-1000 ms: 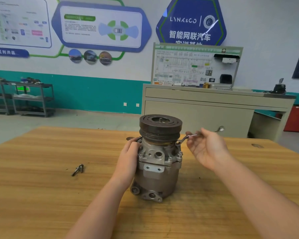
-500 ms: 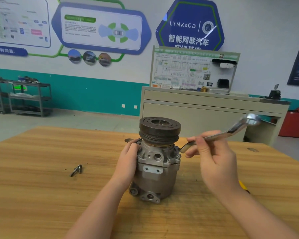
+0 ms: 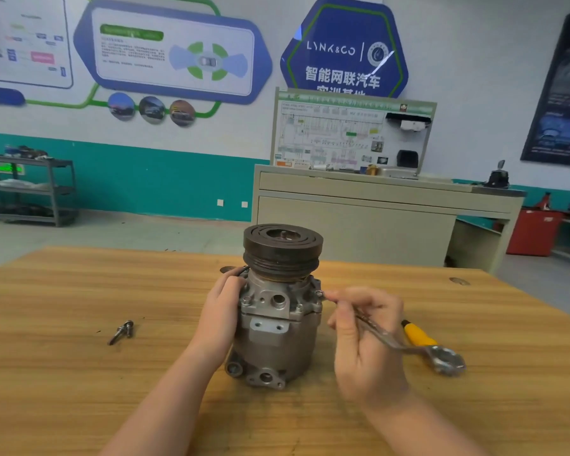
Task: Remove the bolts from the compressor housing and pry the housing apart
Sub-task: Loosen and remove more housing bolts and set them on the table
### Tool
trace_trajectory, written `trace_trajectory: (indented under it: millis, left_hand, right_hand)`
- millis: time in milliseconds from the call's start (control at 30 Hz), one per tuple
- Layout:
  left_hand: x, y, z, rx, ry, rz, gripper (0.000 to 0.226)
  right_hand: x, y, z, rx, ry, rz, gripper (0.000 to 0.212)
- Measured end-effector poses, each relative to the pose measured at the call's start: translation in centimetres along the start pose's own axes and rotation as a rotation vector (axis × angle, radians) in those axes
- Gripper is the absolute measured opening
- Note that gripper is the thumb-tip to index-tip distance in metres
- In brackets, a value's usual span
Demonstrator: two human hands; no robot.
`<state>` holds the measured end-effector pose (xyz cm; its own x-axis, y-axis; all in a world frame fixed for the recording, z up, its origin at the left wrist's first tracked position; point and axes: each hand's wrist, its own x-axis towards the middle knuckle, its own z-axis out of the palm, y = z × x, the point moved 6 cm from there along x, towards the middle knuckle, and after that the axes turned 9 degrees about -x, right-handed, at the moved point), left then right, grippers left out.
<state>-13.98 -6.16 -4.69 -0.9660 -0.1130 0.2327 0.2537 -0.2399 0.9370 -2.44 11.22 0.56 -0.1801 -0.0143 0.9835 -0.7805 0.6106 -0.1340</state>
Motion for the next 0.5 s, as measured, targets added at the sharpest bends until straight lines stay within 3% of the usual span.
trace_trajectory:
  millis: [200,267,367,500]
  left_hand:
    - [-0.2,-0.1,0.2,0.002,0.012,-0.032,0.027]
    - [0.0,-0.3,0.1,-0.006,0.015,-0.043,0.026]
    - [0.3,-0.6,-0.1,-0.021,0.022,-0.061,0.027]
    - [0.6,-1.0,-0.1,-0.025,-0.024,-0.075,0.038]
  right_hand:
    - [-0.2,6.9,0.1,0.581,0.436,0.884,0.015]
    - [0.4,9.5,1.2,0.725,0.421,1.100,0.017]
    - [0.6,11.6,3.5,0.876,0.229,1.348,0.021]
    - [-0.1,12.1,4.7,1.042,0.131,1.389,0.019]
